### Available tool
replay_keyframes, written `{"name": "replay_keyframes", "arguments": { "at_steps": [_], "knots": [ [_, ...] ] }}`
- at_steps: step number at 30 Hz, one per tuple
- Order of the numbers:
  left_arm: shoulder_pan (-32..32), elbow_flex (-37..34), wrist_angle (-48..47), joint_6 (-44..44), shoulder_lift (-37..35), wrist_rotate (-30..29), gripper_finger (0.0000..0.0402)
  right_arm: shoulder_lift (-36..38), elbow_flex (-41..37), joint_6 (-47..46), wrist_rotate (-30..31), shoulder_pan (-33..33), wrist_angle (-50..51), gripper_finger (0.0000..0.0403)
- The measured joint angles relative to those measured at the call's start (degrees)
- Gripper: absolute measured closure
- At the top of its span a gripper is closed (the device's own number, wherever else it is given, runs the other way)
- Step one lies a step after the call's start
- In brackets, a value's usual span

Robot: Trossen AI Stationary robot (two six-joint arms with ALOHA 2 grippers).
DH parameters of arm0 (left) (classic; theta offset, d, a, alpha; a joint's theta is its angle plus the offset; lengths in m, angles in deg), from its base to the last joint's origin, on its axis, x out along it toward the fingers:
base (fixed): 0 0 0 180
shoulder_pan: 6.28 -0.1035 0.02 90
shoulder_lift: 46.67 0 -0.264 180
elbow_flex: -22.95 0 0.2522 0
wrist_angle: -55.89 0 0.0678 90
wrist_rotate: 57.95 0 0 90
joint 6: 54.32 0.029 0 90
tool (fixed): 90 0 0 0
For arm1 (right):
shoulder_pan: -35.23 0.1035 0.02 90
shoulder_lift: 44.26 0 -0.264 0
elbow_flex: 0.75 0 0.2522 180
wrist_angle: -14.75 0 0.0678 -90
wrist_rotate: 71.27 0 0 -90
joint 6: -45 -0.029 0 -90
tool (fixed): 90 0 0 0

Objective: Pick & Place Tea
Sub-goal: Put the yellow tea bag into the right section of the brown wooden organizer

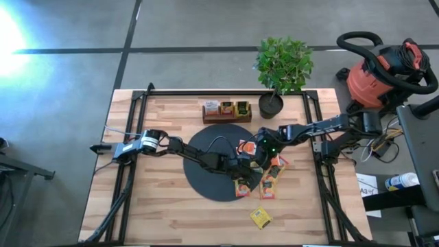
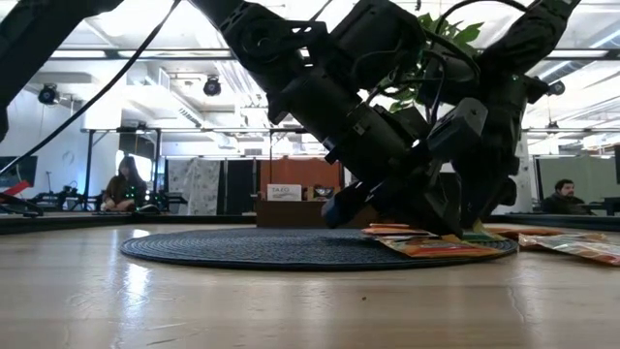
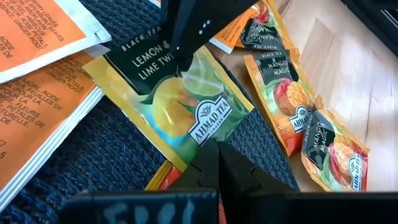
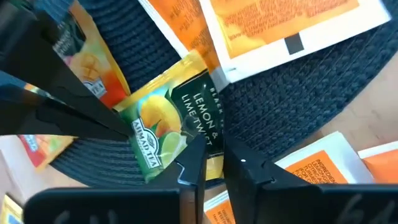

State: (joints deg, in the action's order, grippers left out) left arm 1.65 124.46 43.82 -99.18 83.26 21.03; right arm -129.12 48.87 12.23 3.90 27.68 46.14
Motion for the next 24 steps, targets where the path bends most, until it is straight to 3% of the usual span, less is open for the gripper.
{"name": "replay_keyframes", "arguments": {
  "at_steps": [5,10,17,20,24],
  "knots": [
    [0.00,0.00,-0.07,-0.07,-0.15,-0.45,0.0401,-0.02,0.00,2.64,0.35,0.06,-0.01,0.0389],
    [0.12,-0.20,-2.06,0.41,-2.13,-2.78,0.0401,3.30,1.03,3.92,2.64,0.08,0.21,0.0394],
    [1.83,-0.15,-10.03,3.15,-12.32,-16.75,0.0401,9.00,7.03,10.71,8.22,-0.07,4.43,0.0394],
    [2.40,-0.26,-16.92,3.21,-17.02,-21.24,0.0401,9.60,10.98,16.69,12.36,-0.69,6.43,0.0394],
    [3.06,-1.95,-24.37,2.65,-24.57,-26.19,0.0401,7.32,16.48,23.04,13.39,-3.89,7.32,0.0394]
  ]
}}
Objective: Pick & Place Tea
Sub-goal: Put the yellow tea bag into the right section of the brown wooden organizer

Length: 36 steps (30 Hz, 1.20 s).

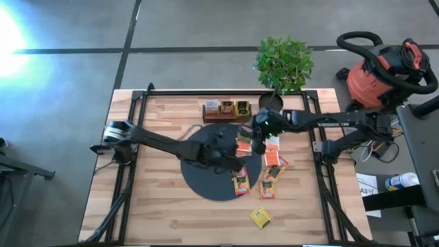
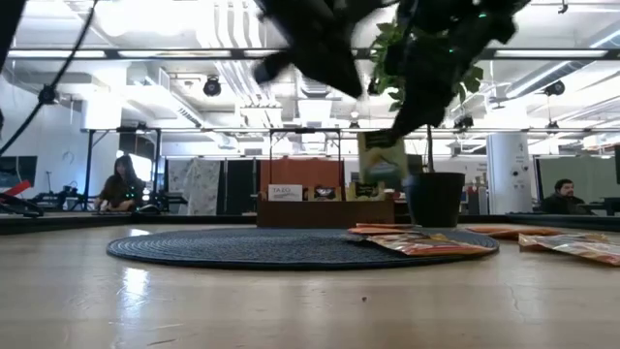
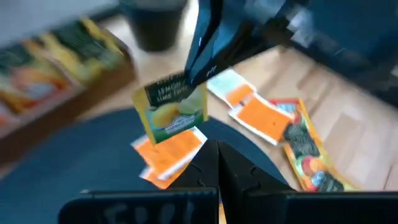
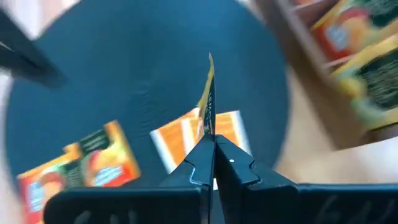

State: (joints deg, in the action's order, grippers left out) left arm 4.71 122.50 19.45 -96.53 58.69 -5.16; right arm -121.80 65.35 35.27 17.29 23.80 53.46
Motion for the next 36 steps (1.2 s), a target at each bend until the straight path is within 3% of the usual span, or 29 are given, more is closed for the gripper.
{"name": "replay_keyframes", "arguments": {
  "at_steps": [11,20,28,36],
  "knots": [
    [3.94,-19.65,-2.73,-17.24,-21.35,-10.01,0.0401,-16.01,18.95,14.20,-0.30,-8.19,4.24,0.0394],
    [9.46,-32.70,-1.41,-29.42,-30.76,-15.34,0.0401,-26.80,32.26,19.67,-0.61,-12.24,13.05,0.0394],
    [10.38,-35.32,-1.25,-29.67,-31.38,-16.84,0.0401,-24.93,31.55,20.89,-1.26,-12.69,19.83,0.0394],
    [10.33,-36.49,-1.34,-29.45,-31.38,-16.90,0.0401,-24.09,30.23,22.56,4.42,-15.31,18.83,0.0394]
  ]
}}
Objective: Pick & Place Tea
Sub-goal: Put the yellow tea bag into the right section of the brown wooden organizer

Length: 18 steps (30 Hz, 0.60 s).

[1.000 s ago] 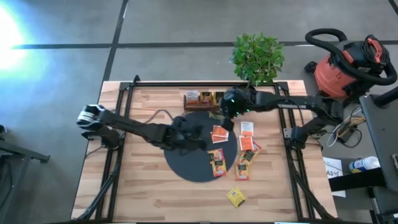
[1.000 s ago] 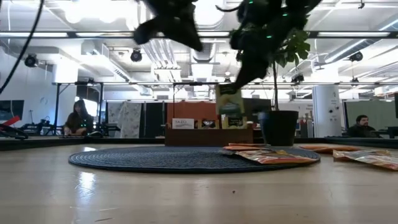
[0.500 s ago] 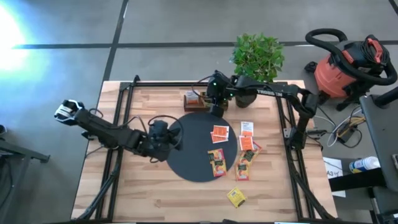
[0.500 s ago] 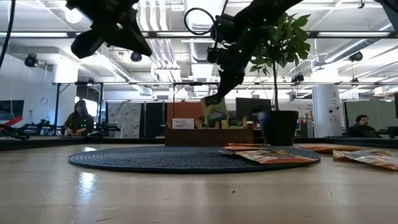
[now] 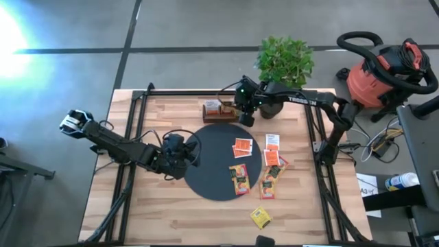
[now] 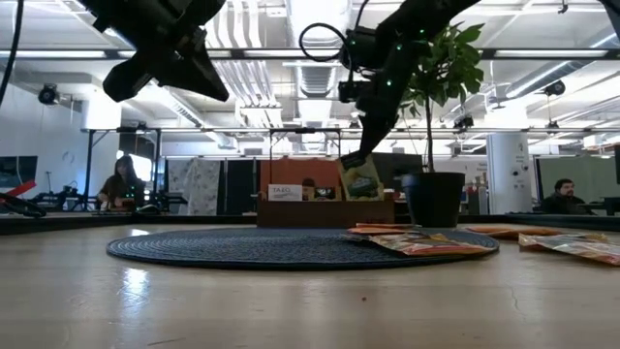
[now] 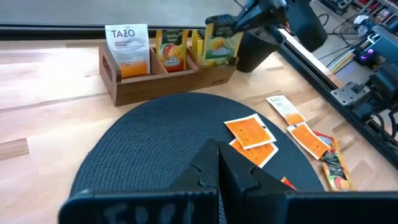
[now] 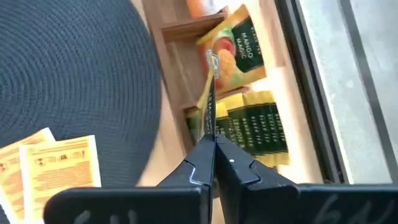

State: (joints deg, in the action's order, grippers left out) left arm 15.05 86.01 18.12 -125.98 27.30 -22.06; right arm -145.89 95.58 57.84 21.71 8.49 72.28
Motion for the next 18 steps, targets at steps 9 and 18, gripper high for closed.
{"name": "replay_keyframes", "arguments": {
  "at_steps": [9,18],
  "knots": [
    [-0.02,0.00,-0.01,1.16,0.00,0.00,0.0401,0.00,-3.69,0.77,-0.87,-1.66,-1.34,0.0394],
    [-0.09,0.00,-0.01,1.17,0.02,-0.01,0.0401,0.59,-9.70,0.90,-3.19,-1.66,-10.82,0.0394]
  ]
}}
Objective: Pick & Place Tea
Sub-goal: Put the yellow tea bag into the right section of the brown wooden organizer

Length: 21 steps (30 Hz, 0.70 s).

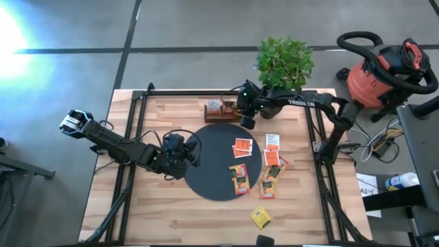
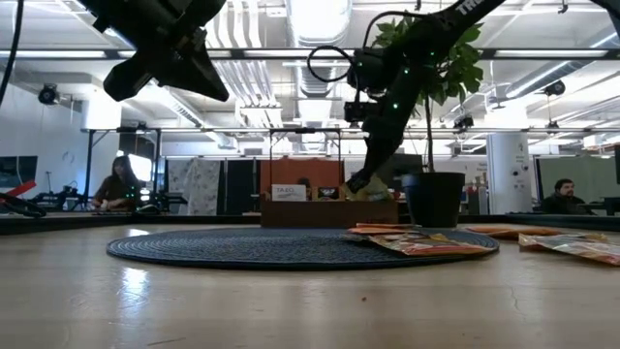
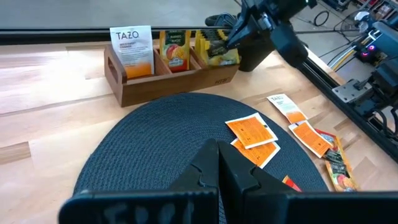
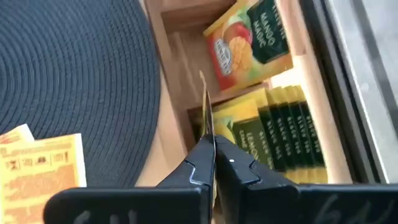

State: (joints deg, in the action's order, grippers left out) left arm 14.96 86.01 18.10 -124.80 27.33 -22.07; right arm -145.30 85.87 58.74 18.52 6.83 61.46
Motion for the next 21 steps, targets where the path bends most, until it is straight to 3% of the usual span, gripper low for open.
{"name": "replay_keyframes", "arguments": {
  "at_steps": [12,21],
  "knots": [
    [-0.53,0.00,0.01,-0.41,0.00,-0.01,0.0401,2.45,-4.20,-0.06,-2.94,-0.92,-5.22,0.0394],
    [-0.79,0.00,0.00,-0.64,0.00,-0.01,0.0401,7.00,-10.46,-0.66,-4.51,-1.16,-17.71,0.0394]
  ]
}}
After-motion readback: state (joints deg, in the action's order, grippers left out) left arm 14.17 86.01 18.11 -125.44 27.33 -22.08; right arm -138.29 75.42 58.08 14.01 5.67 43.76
